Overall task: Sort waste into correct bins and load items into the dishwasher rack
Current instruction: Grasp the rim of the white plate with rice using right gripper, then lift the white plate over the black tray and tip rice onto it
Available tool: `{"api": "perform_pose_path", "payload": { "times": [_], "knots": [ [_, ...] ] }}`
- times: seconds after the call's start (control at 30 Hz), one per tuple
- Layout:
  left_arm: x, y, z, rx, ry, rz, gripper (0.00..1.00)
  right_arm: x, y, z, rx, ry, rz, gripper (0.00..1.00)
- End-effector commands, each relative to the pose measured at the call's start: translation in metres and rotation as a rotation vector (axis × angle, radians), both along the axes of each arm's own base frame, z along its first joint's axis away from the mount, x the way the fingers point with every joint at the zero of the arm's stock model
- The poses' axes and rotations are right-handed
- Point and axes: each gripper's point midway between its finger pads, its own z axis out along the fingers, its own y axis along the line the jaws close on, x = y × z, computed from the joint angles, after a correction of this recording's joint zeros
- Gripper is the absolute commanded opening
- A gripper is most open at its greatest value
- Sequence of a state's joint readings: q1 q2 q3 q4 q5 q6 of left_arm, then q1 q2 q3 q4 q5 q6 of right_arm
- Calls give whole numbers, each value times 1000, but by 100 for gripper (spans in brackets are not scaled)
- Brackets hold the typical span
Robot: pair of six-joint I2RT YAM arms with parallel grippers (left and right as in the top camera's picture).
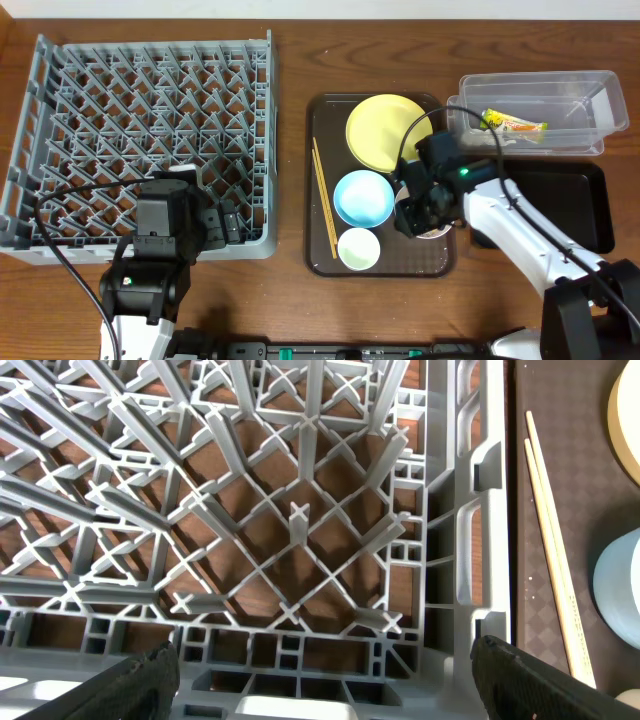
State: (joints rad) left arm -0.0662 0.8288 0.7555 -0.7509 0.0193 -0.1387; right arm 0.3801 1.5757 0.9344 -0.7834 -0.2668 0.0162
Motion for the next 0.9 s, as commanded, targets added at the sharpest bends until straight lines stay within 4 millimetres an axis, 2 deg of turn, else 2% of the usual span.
{"api": "perform_pose_path", "payload": {
  "times": [0.0, 0.13, 0.37, 0.53, 0.63, 0.7, 0.87],
  "knots": [
    [4, 2, 9, -6, -25, 20, 95, -5, 1, -11, -35, -6, -10, 34],
    [4, 2, 9, -6, -25, 20, 95, -7, 0, -22, -80, -45, 15, 28],
    [4, 2, 9, -6, -25, 20, 95, -1, -12, -29, -172, -88, -61, 1],
    [4, 2, 9, -6, -25, 20, 95, 4, -10, -26, -158, -98, -98, 1],
    [4, 2, 9, -6, -25, 20, 95, 13, -5, -13, -136, -137, -102, 1],
    [4, 2, 9, -6, -25, 20, 95, 22, -1, 2, -110, -183, -110, 1],
    [4, 2, 9, -6, -25, 20, 95, 51, 1, 56, -37, -333, -156, 1]
  ]
}}
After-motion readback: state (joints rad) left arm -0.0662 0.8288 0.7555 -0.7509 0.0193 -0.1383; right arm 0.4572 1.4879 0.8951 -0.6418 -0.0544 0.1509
